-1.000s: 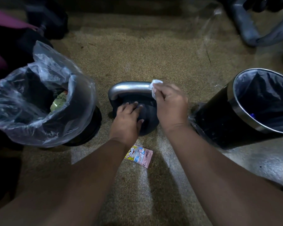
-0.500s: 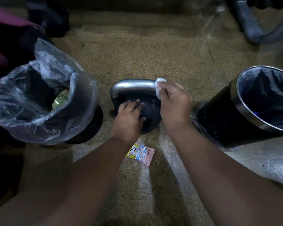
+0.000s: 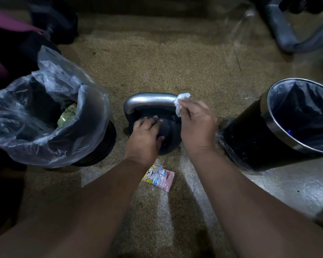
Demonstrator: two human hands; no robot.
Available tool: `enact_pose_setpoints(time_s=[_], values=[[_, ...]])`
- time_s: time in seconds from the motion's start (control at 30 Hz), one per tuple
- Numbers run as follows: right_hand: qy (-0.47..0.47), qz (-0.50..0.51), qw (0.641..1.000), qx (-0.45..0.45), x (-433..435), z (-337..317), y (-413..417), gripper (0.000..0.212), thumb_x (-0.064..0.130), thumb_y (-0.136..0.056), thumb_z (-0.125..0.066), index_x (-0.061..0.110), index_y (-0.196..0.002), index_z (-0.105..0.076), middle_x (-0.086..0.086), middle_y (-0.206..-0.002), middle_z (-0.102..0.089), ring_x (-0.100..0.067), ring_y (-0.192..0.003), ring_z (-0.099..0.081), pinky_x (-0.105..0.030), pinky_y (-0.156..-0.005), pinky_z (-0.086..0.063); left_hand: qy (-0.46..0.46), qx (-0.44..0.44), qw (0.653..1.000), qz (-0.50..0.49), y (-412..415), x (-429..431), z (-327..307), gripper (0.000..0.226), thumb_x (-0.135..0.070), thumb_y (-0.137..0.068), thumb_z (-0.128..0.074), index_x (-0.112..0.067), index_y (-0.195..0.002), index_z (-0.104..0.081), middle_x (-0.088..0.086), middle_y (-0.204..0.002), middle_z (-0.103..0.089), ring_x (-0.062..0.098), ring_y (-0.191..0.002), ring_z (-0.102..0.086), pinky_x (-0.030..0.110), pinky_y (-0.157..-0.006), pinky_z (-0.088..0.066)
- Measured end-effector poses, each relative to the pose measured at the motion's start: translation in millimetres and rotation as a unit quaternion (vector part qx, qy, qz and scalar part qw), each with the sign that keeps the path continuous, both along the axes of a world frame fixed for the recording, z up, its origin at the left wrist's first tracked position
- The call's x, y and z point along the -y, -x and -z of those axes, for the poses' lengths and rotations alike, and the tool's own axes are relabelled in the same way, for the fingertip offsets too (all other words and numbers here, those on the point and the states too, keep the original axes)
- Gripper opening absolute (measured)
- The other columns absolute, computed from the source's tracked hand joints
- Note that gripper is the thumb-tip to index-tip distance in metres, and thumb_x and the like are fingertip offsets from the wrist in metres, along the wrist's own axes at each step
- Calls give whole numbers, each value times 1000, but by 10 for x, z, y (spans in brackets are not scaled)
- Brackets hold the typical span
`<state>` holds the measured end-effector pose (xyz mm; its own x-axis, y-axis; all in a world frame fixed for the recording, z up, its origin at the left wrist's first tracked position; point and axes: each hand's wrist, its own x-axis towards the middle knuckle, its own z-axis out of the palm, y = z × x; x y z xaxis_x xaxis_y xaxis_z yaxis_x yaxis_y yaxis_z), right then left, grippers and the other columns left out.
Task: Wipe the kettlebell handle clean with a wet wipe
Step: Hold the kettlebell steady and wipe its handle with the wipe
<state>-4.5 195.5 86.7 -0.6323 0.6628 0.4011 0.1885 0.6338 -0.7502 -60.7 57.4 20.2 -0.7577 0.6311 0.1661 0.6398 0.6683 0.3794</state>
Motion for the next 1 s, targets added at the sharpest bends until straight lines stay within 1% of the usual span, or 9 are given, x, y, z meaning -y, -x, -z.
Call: enact_pose_setpoints(time_s=[0.13,0.2,0.3,0.4,0.47,0.57,0.73,0.9,1.0], values=[[52,24,998,-2,-72,-16,84,17,9,-87,-64,15,-96,-77,4,-92,-69,-10,-85,-65,-13,-81,-46,1,-6,1000,1,-3,0,11,50,-23,-84,-72,-12,-131,-60,5,-139,-54,33,-127,-43,41,-107,-41],[32,20,999,-6,-9,9,37,16,9,-86,-65,14,-95,-77,3,-93,-70,-10,-86,-65,-16,-83,-48,2,-3,1000,0,-2,6,15,49,-24,-85,-71,-12,-132,-60,5,-140,-54,33,-127,-42,41,-107,-41],[-2,7,1000,-5,15,28,-4,16,9,-86,-65,14,-94,-78,3,-95,-71,-6,-87,-63,-10,-85,-45,3,-1,1000,-1,-1,1,8,50,-25,-86,-70,-13,-133,-59,4,-140,-53,32,-128,-41,40,-108,-40],[52,28,998,8,-59,4,91,18,12,-87,-63,19,-97,-77,4,-93,-69,-11,-86,-64,-20,-83,-49,6,-5,1000,0,-1,-4,11,50,-24,-85,-71,-12,-132,-60,6,-139,-54,33,-127,-43,38,-109,-39],[43,33,999,-1,-29,5,79,17,12,-86,-64,18,-95,-78,2,-92,-70,-14,-86,-65,-25,-83,-50,6,-4,1000,-1,-3,0,9,50,-24,-85,-71,-12,-133,-59,6,-139,-54,32,-127,-42,38,-109,-38],[2,18,1000,-5,71,25,-15,15,9,-85,-66,15,-94,-78,3,-96,-72,-8,-89,-66,-14,-85,-47,3,1,1000,1,-6,7,0,50,-25,-87,-69,-14,-134,-58,5,-141,-52,31,-129,-40,37,-109,-38],[62,39,997,1,-39,13,107,18,16,-87,-62,20,-96,-78,6,-95,-70,-11,-87,-66,-28,-84,-51,9,0,1000,0,0,-1,5,49,-25,-87,-68,-13,-134,-58,4,-142,-52,30,-130,-40,37,-110,-38],[7,26,1000,-3,51,33,12,16,13,-85,-66,16,-95,-78,4,-95,-71,-10,-86,-65,-21,-83,-49,9,-5,1000,0,3,2,14,50,-27,-87,-68,-13,-134,-58,4,-141,-53,30,-128,-41,39,-108,-40],[64,34,997,3,-41,-4,92,18,16,-88,-62,19,-99,-77,5,-96,-70,-10,-88,-65,-24,-84,-50,8,-6,1000,-1,4,-2,21,50,-26,-85,-70,-13,-133,-59,5,-140,-53,31,-127,-41,38,-108,-40]])
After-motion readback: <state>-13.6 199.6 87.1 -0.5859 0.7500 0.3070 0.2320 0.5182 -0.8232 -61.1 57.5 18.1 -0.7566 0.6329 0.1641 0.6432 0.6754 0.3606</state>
